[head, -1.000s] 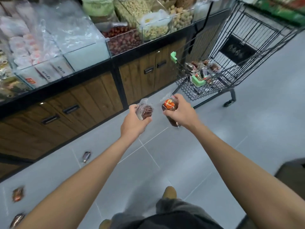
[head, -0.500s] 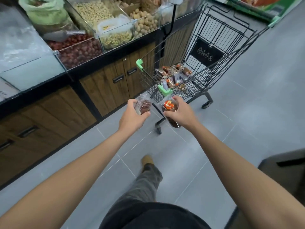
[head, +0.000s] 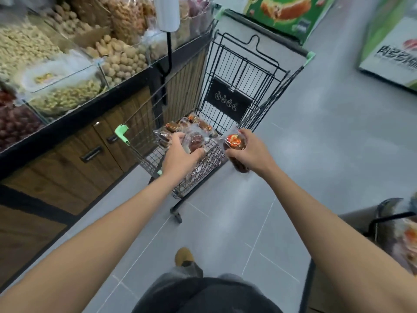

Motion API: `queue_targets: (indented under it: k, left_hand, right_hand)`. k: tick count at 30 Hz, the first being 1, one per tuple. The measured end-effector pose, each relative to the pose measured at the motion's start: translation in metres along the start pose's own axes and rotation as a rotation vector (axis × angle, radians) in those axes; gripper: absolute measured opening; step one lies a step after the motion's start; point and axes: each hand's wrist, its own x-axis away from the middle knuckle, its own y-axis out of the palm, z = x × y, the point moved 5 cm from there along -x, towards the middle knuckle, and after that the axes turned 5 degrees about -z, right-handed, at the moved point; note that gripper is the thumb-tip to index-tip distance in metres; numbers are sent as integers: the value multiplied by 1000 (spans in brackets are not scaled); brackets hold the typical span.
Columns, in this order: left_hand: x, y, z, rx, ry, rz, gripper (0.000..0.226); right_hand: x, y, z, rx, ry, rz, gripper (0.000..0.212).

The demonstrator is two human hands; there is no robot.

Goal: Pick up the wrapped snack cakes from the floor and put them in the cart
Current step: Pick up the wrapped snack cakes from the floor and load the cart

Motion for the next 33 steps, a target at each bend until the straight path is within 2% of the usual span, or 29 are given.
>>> queue_targets:
  k: [6,12,18,23,28,33]
  left_hand:
    - [-69,6,17,21,-40,-46,48]
    - [-137,7,-11,71,-217,-67,47]
    - [-205,8,-48,107,-445,14,54]
    - [-238,41,-78,186,-650,139,64]
    - [-248,88,-107,345,-849,243,66]
    - [-251,123,-139,488,-1027,367,59]
  right_hand:
    - [-72,-3,15,-47,38,-15,59]
    - [-154,10,17,-73,-5,-67,43]
    - [-267,36,23,-22,-12,-314,52]
    - [-339,72,41,33,16,-577,61]
    - [-381,110,70,105,40,-771,68]
    - [-388,155,101,58,108,-896,57]
